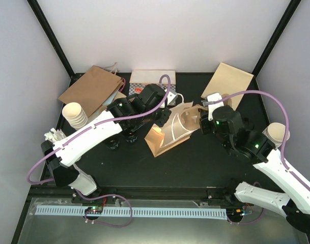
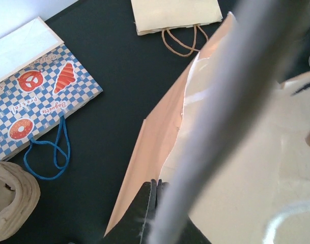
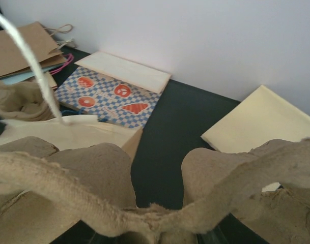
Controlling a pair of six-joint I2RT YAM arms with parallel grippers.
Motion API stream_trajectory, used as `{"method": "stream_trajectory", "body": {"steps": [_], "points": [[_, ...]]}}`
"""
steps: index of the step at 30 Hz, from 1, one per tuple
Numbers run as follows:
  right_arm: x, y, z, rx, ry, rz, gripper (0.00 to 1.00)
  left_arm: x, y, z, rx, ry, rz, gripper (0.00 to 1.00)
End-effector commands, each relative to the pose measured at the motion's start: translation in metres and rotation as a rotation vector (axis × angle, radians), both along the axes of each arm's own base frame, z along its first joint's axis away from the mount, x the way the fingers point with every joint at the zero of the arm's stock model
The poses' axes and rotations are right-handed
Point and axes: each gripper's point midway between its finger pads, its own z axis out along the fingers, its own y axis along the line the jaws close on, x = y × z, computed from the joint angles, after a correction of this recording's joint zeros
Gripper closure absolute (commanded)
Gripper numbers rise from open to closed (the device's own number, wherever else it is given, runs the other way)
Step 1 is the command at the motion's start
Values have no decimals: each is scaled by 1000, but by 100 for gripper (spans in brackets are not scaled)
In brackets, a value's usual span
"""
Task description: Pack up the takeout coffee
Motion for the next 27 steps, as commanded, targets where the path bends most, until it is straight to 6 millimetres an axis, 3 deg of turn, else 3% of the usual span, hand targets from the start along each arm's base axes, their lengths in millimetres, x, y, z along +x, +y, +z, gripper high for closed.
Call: {"method": "stream_trajectory", "body": {"steps": [1, 10, 16, 20, 27], "points": [[-19, 13, -1, 74, 42, 117, 68, 1, -1, 27, -58, -63, 5, 98], [-46, 32, -3, 144, 98, 292, 68, 6, 2, 35, -54, -105, 16, 98], [-55, 30, 5, 188, 80, 319, 68, 6, 1, 39, -55, -119, 9, 98], [-53, 25, 23, 242, 42, 286, 69, 6, 1, 37, -47, -115, 3, 98], [-32, 15, 54, 271, -10, 151, 72, 1, 2, 38, -55, -111, -15, 98]]}}
